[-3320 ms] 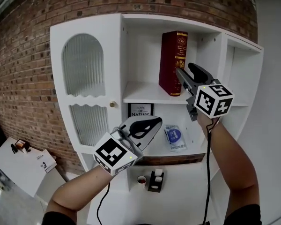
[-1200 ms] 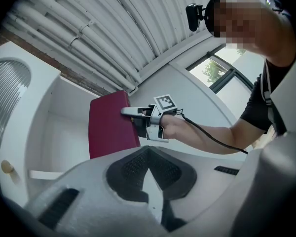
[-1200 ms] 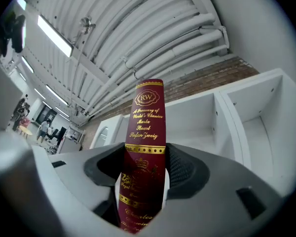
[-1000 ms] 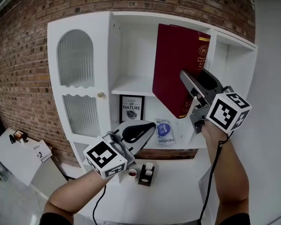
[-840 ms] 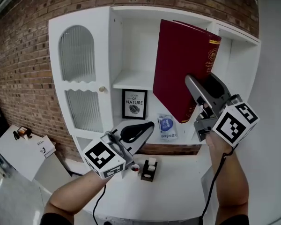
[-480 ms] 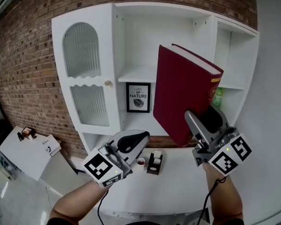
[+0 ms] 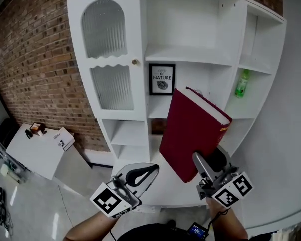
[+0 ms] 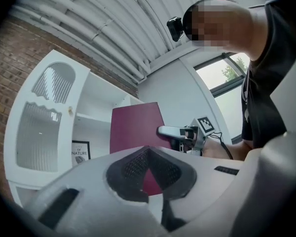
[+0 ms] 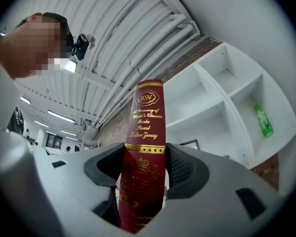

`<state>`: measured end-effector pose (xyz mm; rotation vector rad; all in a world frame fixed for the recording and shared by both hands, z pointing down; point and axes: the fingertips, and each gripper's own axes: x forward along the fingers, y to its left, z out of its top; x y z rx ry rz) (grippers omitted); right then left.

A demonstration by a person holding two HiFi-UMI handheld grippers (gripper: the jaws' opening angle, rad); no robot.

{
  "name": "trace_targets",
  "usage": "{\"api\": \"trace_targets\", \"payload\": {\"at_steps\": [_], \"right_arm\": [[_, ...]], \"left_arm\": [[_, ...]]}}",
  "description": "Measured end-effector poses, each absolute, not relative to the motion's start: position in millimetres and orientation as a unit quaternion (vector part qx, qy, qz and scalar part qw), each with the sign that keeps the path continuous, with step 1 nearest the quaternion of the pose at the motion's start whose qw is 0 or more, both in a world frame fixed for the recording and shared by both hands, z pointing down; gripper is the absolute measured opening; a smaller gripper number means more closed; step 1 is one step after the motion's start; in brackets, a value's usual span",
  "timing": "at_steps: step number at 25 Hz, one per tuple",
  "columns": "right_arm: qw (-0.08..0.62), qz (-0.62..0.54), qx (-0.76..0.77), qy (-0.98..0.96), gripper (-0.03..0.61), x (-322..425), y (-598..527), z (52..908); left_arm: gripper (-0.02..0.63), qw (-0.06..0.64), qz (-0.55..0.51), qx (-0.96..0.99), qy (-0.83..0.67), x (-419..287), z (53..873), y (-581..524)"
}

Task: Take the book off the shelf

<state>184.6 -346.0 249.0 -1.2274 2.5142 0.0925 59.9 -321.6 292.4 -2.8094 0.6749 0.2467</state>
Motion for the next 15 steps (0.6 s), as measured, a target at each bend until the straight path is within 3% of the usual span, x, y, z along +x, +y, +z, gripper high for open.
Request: {"api": "trace_targets", "payload": {"at_steps": [15], "right_arm": [[0.114,0.003,-0.469,0.876,0.242,87,-224,325]], "left_arm": [[0.005,0.009,0.116,-0.971,0.208,-27,352,-227]]}}
